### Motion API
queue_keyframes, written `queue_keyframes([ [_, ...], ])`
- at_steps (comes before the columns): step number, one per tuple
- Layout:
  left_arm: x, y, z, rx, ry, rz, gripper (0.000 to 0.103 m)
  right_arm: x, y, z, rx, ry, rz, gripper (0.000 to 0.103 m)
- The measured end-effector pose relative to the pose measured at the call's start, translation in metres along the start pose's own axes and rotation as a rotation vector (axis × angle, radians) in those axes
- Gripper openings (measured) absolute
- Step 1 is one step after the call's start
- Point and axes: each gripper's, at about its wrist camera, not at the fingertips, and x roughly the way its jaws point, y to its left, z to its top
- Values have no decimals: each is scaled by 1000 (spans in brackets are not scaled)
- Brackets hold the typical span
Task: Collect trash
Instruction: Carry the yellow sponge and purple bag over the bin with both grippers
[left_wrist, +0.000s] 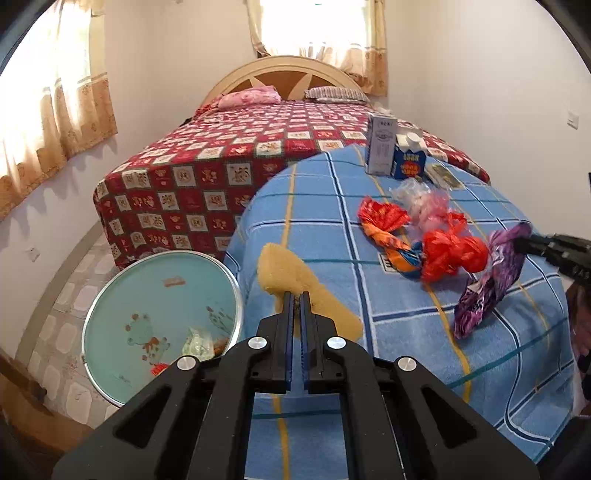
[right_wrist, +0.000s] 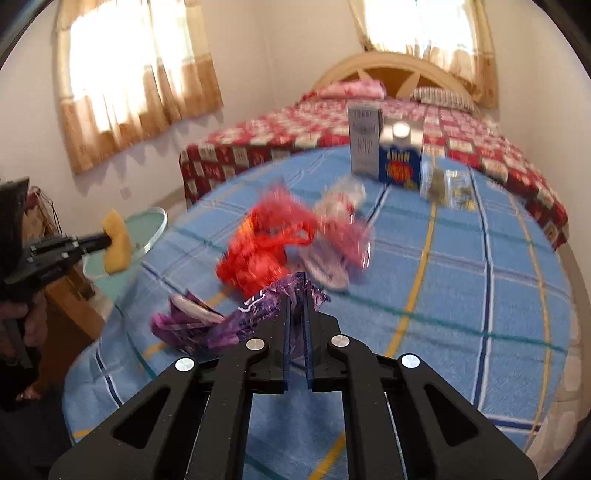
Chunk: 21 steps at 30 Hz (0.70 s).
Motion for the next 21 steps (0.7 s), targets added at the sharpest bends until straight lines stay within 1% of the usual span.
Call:
queue_keyframes([
  [1, -1, 1, 0, -3, -4, 6, 3, -5, -1, 10, 17, -31, 14, 6],
  [5, -4, 14, 5, -25, -19, 54, 3, -10, 2, 32, 21, -76, 35, 4],
  [8, -5, 25, 8, -31, -19, 116, 3, -11, 9, 45, 13, -99, 53, 4],
  [10, -3, 36, 8, -52, -10, 141, 3, -8, 15, 52, 7, -108, 74, 4],
  [13, -2, 45, 8, -65, -2, 172, 3, 1, 31, 69, -9, -121, 111, 4],
  [16, -1, 54, 6, -67, 2, 222, 3, 11, 44, 79, -26, -121, 136, 4],
  [19, 1, 61, 4, -49, 9, 297, 3, 28, 58, 90, -49, -116, 154, 4],
  [21, 3, 69, 3, -60, 22, 317, 3, 46, 66, 98, -49, -103, 178, 4],
])
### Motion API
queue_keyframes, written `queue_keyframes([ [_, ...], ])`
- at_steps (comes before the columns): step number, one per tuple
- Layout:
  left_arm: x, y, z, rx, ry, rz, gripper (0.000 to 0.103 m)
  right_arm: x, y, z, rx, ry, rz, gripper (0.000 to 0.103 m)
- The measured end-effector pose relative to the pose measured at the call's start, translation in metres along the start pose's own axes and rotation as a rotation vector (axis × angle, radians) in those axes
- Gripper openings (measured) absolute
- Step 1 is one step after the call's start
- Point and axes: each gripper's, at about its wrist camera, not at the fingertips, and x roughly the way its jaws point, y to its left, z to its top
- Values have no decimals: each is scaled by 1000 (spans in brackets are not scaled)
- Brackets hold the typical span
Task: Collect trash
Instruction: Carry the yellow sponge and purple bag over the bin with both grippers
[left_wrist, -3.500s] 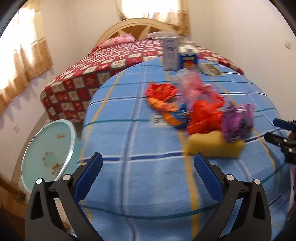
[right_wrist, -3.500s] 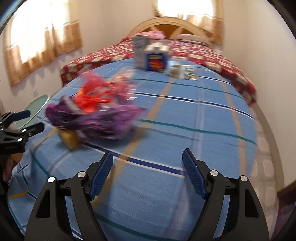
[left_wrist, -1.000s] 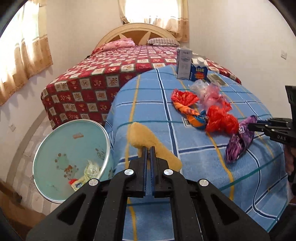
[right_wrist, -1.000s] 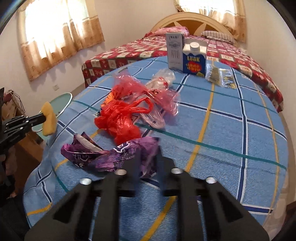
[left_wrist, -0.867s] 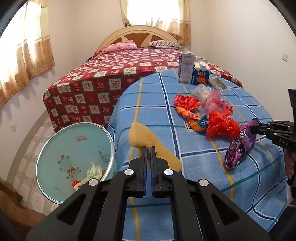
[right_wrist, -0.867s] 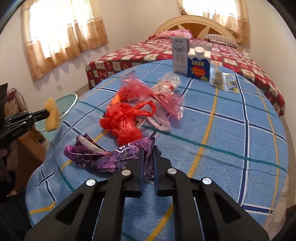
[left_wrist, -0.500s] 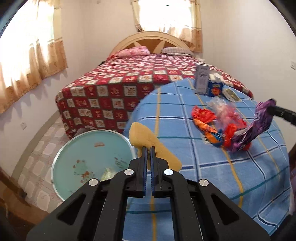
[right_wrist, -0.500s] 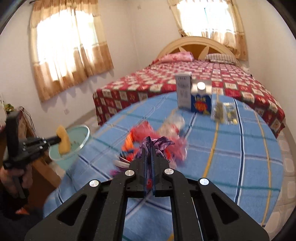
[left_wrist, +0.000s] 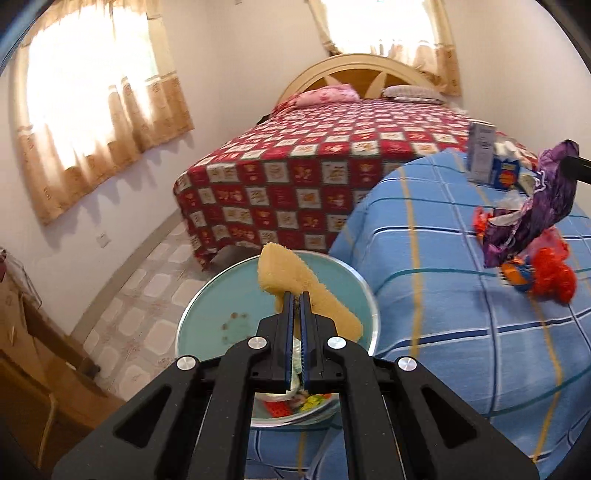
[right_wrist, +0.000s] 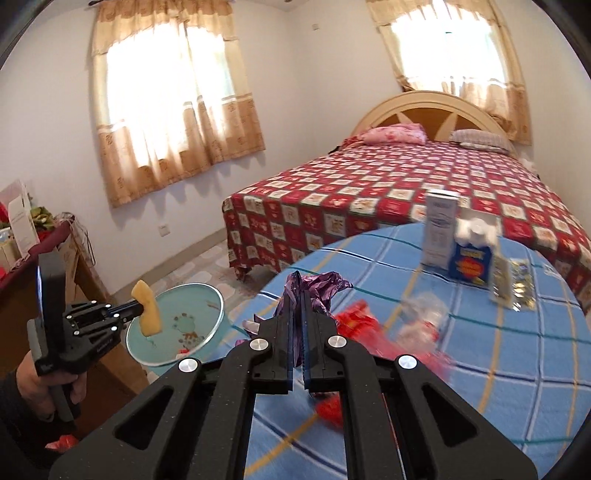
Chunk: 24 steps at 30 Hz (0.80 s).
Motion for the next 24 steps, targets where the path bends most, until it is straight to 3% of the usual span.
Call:
queue_keyframes([
  [9, 14, 27, -4, -25, 37, 84, 3, 62, 20, 11, 9, 55, 66, 4],
  [24, 28, 58, -12, -47, 68, 163, 3, 110, 66, 20, -54, 81, 127, 4],
])
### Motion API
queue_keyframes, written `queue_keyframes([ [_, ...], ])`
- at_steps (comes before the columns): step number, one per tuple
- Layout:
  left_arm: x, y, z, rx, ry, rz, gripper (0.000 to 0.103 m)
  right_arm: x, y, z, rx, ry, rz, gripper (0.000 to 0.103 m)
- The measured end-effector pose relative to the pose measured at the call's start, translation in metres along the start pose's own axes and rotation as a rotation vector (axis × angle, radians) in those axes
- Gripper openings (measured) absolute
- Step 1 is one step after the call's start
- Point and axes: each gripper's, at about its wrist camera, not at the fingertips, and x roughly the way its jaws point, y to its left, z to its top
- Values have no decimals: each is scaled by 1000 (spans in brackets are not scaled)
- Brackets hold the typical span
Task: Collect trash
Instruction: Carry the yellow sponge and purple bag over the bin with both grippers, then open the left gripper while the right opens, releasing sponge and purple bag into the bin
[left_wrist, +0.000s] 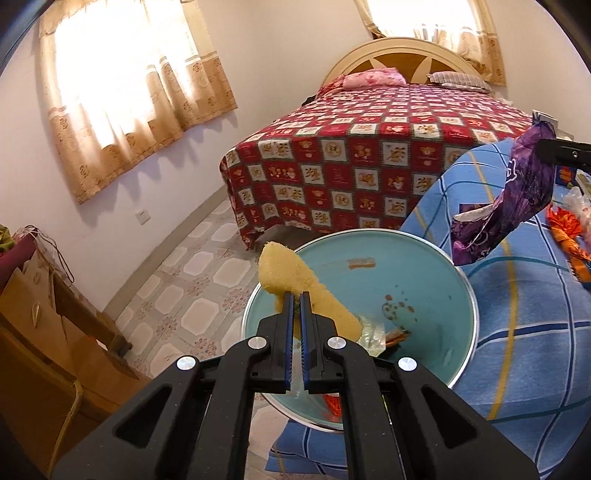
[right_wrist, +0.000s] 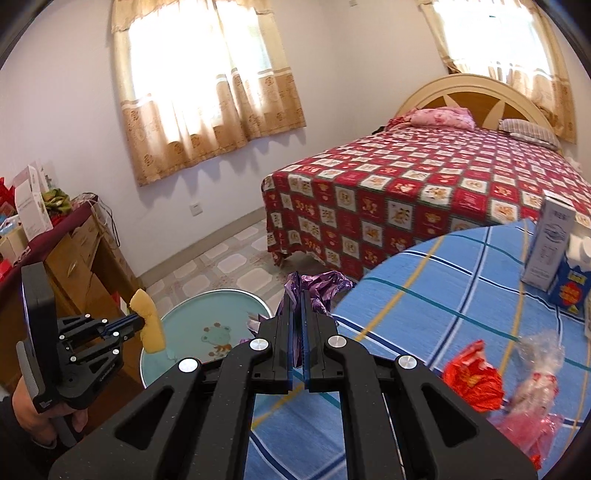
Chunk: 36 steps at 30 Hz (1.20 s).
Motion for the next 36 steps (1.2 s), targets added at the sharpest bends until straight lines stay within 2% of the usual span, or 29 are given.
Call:
queue_keyframes([
  [7, 4, 6, -1, 3, 10, 22, 3, 13, 10, 1, -19, 11, 14, 4],
  [27, 3, 1, -2, 8, 15, 13, 3, 23, 17, 1, -40, 38, 26, 4],
  [31, 1, -4, -4, 8, 12, -11, 10, 28, 24, -1, -65, 64, 38, 6],
  [32, 1, -5, -4, 7, 15, -17, 25, 31, 28, -3, -76, 74, 49, 16],
  [33, 1, -7, -5, 10, 15, -22, 35, 31, 28, -3, -75, 73, 57, 39],
  [34, 0, -9, -5, 14, 10, -23, 42, 31, 29, -5, -76, 78, 62, 45],
  [36, 0, -12, -6, 23, 10, -24, 45, 33, 31, -8, -91, 88, 49, 45],
])
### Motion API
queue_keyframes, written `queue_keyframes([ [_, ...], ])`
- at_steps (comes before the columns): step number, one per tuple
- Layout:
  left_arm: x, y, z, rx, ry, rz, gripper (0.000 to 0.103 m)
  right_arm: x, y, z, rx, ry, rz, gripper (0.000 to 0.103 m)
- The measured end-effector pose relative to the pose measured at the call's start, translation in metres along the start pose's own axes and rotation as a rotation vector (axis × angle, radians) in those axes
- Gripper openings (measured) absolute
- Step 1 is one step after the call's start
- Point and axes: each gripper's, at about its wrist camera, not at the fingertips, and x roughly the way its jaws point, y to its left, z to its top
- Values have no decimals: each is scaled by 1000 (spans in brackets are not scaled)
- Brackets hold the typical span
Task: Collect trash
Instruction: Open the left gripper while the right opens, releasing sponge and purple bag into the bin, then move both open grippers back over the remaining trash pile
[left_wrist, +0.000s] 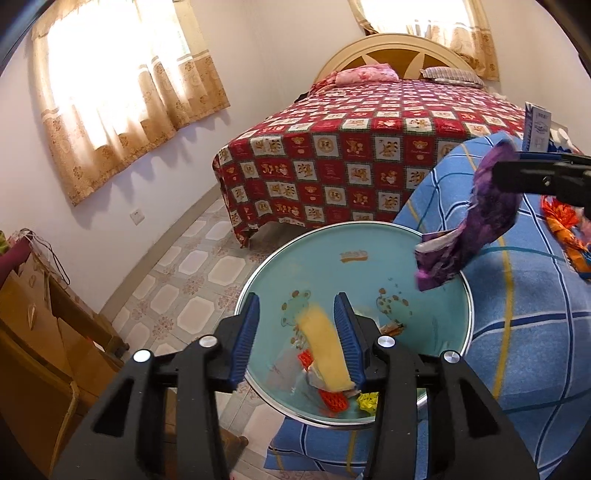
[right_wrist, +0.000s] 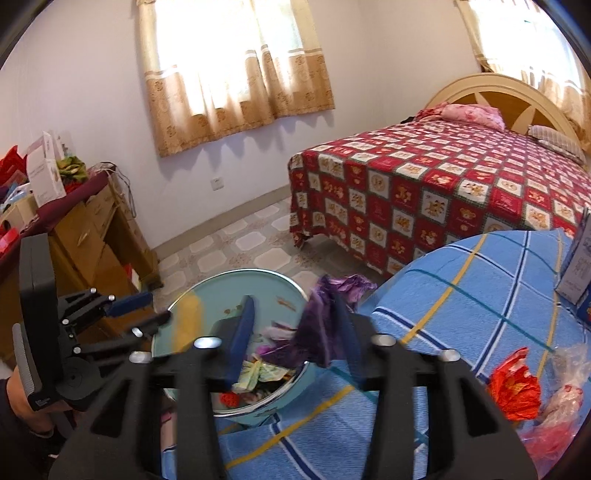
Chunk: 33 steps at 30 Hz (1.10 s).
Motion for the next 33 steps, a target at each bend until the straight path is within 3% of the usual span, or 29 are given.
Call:
queue_keyframes([
  [2, -1, -2, -1, 2, -1, 2, 58, 0, 2, -2, -4, 2, -3, 46],
  [12, -3, 2, 3, -11, -18, 32, 78, -4, 0, -7, -5, -7, -29, 59],
  [22, -9, -18, 6, 17, -27, -1, 86, -28, -9, -22, -17, 5, -95, 70],
  [27, -13, -45, 6, 66, -36, -50, 88, -64, -24, -39, -21, -3, -179, 75],
  [33, -17, -88, 6, 125, -37, -139, 88, -125, -63, -77, 63, -25, -290, 81],
])
